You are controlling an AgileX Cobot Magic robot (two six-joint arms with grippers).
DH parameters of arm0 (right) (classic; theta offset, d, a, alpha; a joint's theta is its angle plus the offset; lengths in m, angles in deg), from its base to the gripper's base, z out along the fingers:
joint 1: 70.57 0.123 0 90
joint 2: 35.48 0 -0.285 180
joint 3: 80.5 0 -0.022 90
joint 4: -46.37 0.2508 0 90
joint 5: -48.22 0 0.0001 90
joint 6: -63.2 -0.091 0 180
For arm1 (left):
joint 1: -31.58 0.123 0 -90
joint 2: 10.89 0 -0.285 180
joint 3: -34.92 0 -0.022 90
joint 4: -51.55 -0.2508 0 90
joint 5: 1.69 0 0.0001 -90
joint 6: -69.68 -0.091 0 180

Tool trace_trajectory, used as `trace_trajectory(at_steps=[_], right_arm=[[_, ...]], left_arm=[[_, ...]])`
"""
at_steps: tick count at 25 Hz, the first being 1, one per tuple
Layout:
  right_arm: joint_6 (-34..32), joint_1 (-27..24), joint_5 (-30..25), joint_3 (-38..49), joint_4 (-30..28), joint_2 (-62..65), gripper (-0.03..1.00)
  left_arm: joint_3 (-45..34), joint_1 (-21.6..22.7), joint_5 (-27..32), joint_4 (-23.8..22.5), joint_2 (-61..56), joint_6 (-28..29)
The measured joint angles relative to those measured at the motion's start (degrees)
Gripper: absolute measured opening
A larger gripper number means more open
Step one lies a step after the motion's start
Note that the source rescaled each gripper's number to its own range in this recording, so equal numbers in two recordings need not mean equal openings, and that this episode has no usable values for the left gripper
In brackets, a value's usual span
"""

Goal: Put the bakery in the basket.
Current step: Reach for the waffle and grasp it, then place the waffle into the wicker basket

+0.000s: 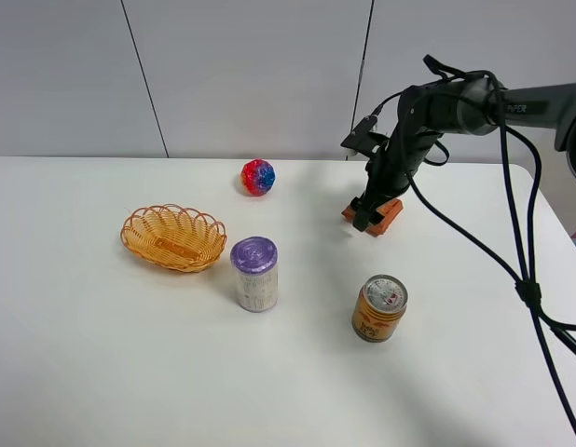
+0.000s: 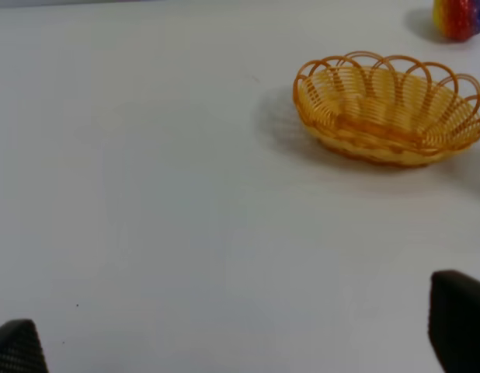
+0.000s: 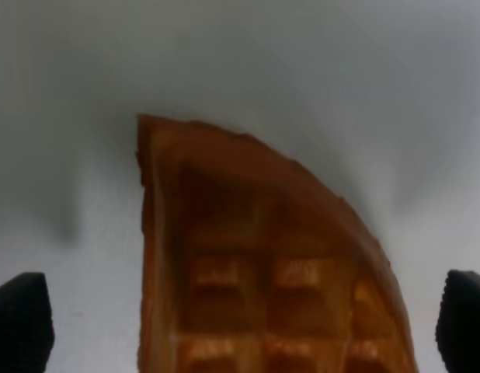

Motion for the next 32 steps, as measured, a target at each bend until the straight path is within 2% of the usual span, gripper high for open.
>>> trace_trajectory(at_steps=[6,7,8,9,10,11,12,14,17,20,27,32], right_arm=[[0.4,-1.2,1.8,0.0,-1.1,-1.9,1.0],[0.3,-1.4,1.8,0.0,-1.3,-2.2,0.96],[0.3,-1.5,1.8,0.0,-1.4,-2.4,0.83],[0.3,-1.6,1.9,0.0,-1.4,-2.7,0.62],[0.3,-1.6,1.9,0.0,-1.4,-2.8,0.24],[0.3,-1.6,1.9,0.0,-1.4,-2.8,0.0],[-0.1,-1.6,1.9,0.0,-1.4,-2.8,0.04],[-2.7,-1.6,1.9,0.0,-0.9,-2.7,0.04],[-7.2,-1.1,2.7,-0.1,2.7,-0.9,0.04],[-7.6,1.2,3.1,-3.8,7.6,2.8,0.04],[-7.3,12.7,-1.7,-24.7,10.9,2.4,0.04],[-7.3,22.0,-1.8,-32.3,17.7,-2.7,0.04]], left_arm=[[0.0,0.0,0.0,0.0,0.0,0.0],[0.0,0.0,0.0,0.0,0.0,0.0],[0.0,0.0,0.0,0.0,0.0,0.0],[0.0,0.0,0.0,0.0,0.0,0.0],[0.0,0.0,0.0,0.0,0.0,0.0],[0.0,0.0,0.0,0.0,0.0,0.0],[0.0,0.0,0.0,0.0,0.0,0.0],[0.0,0.0,0.0,0.0,0.0,0.0],[0.0,0.0,0.0,0.0,0.0,0.0],[0.0,0.0,0.0,0.0,0.0,0.0],[0.0,0.0,0.0,0.0,0.0,0.0],[0.0,0.0,0.0,0.0,0.0,0.0]])
